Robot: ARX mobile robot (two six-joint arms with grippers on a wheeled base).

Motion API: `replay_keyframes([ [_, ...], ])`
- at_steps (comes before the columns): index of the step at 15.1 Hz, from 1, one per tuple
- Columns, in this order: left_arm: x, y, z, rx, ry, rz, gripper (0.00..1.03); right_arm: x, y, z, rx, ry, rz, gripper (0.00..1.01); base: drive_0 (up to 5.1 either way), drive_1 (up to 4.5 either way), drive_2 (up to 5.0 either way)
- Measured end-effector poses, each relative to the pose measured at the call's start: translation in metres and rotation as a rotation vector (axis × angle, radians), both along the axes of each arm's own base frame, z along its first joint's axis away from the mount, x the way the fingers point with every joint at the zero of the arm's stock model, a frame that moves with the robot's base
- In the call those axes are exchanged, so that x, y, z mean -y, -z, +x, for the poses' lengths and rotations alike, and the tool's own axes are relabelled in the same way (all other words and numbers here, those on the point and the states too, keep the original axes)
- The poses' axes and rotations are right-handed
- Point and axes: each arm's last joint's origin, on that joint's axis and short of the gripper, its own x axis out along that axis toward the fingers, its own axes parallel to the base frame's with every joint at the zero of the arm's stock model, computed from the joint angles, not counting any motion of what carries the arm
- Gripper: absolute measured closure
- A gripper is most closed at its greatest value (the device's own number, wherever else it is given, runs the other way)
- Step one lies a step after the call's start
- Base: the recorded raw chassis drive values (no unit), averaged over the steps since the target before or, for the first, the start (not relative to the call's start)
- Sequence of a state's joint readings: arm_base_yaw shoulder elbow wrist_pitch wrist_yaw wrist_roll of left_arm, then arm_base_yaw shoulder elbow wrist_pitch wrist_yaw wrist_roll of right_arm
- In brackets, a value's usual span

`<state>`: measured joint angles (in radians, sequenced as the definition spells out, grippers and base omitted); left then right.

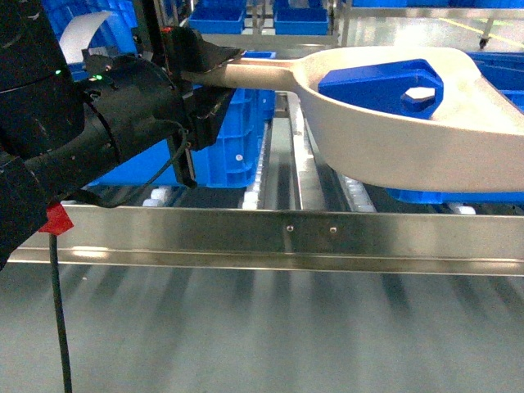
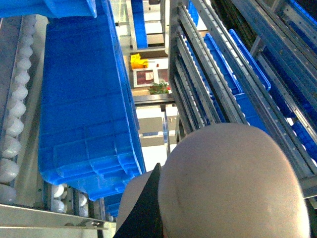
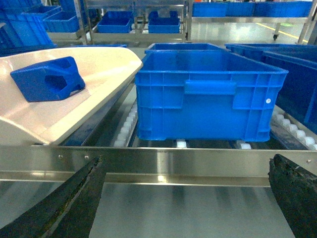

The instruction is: Place part in tray to right shelf

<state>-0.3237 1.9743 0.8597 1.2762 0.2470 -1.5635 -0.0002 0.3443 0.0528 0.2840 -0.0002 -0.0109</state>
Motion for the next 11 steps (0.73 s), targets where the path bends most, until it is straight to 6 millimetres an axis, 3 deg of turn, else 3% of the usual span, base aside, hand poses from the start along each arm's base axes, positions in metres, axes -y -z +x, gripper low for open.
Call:
replay_keyframes([
  [11,0.0015,-0.0002,-0.0006,0.003,0.009,0.0,0.86,0.0,0.0001,0.0001,-0.001,0.0,0.0,0.03,0.0,0.0,0.0],
])
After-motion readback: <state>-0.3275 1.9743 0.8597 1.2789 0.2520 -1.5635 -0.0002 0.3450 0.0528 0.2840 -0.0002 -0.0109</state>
